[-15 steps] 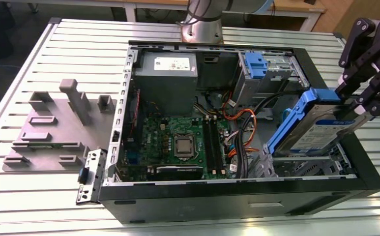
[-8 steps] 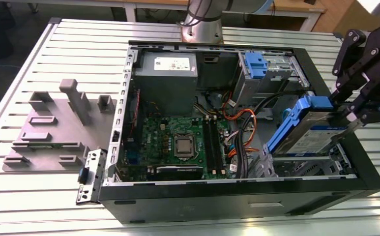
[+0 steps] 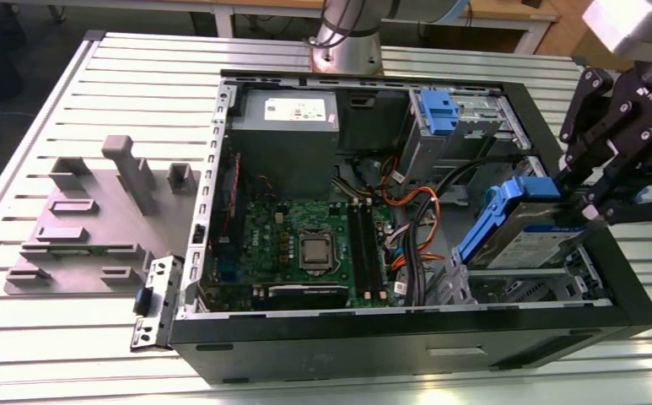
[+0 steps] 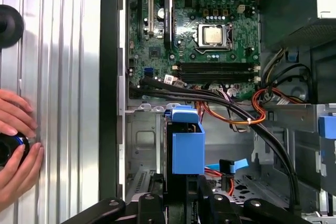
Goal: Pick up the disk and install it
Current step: 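Pick up the disk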
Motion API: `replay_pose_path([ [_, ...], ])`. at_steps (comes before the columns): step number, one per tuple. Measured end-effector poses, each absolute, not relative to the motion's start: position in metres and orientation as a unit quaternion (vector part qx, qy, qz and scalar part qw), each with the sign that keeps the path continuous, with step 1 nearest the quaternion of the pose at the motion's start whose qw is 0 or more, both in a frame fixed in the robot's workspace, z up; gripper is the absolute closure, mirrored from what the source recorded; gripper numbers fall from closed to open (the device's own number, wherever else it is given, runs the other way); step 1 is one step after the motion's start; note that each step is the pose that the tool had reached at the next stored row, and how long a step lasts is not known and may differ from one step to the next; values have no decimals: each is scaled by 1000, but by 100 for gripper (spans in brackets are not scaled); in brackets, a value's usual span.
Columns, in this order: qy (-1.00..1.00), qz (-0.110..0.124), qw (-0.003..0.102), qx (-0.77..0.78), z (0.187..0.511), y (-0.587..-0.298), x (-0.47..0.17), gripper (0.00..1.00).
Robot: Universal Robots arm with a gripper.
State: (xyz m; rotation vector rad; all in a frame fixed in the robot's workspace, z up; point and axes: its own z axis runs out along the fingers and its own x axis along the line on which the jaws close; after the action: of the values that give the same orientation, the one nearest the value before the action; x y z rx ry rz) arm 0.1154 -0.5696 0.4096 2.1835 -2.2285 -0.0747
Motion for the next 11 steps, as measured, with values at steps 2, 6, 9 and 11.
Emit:
replay_pose_path([
  [2,-714,-24,10,700,406,-570,115,65],
  [6,-714,-24,10,700,399,-570,115,65],
  [9,-714,-24,10,700,393,-570,115,65],
  [11,-714,-24,10,700,390,-570,115,65],
])
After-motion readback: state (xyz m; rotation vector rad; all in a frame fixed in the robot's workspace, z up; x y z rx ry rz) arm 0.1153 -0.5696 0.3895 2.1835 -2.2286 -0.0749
